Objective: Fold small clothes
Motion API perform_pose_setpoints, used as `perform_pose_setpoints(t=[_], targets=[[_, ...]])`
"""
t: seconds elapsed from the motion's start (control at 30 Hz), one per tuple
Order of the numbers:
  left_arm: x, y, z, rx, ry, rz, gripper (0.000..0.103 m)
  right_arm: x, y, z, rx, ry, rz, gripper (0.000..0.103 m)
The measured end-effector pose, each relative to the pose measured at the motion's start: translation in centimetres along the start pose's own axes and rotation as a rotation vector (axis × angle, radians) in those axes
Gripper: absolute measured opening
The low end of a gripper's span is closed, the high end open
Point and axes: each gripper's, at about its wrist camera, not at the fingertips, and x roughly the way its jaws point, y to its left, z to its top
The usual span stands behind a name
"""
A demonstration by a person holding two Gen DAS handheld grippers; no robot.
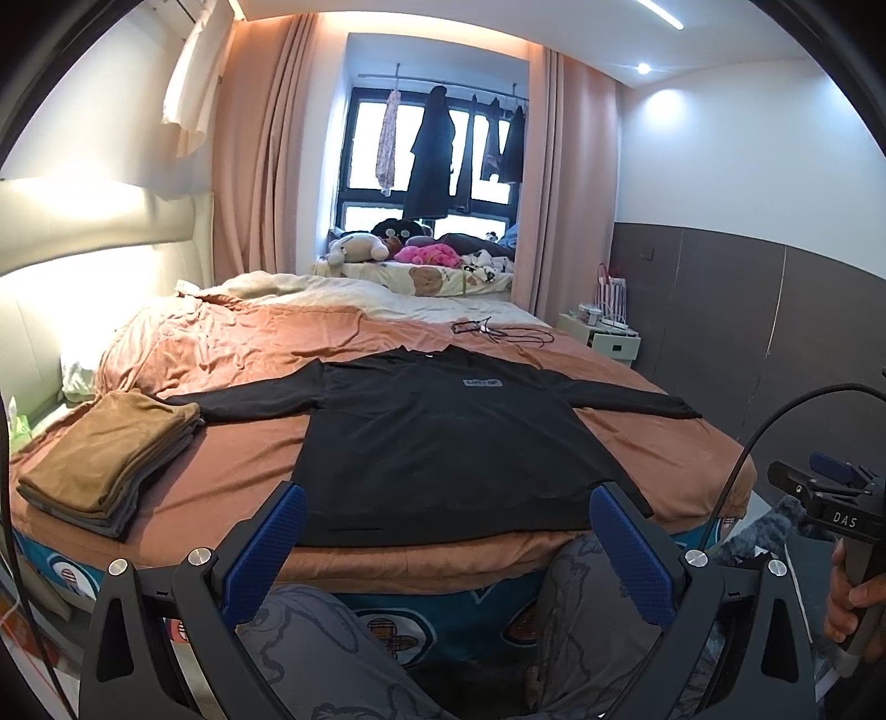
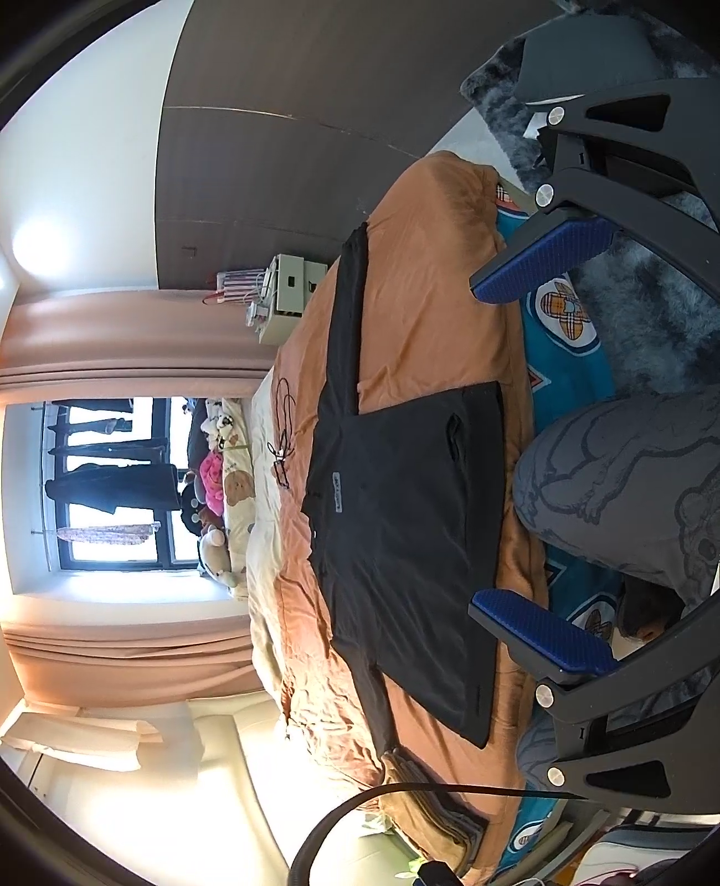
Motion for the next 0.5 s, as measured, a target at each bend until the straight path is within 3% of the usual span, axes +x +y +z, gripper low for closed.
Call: perform_pose_setpoints(t=[0.5], targets=[[-0.76, -0.06, -0.28, 0.022, -0.014, 0.013, 0.103, -0.13, -0.10, -0.11, -0.002, -0.003, -0.004, 0.103]])
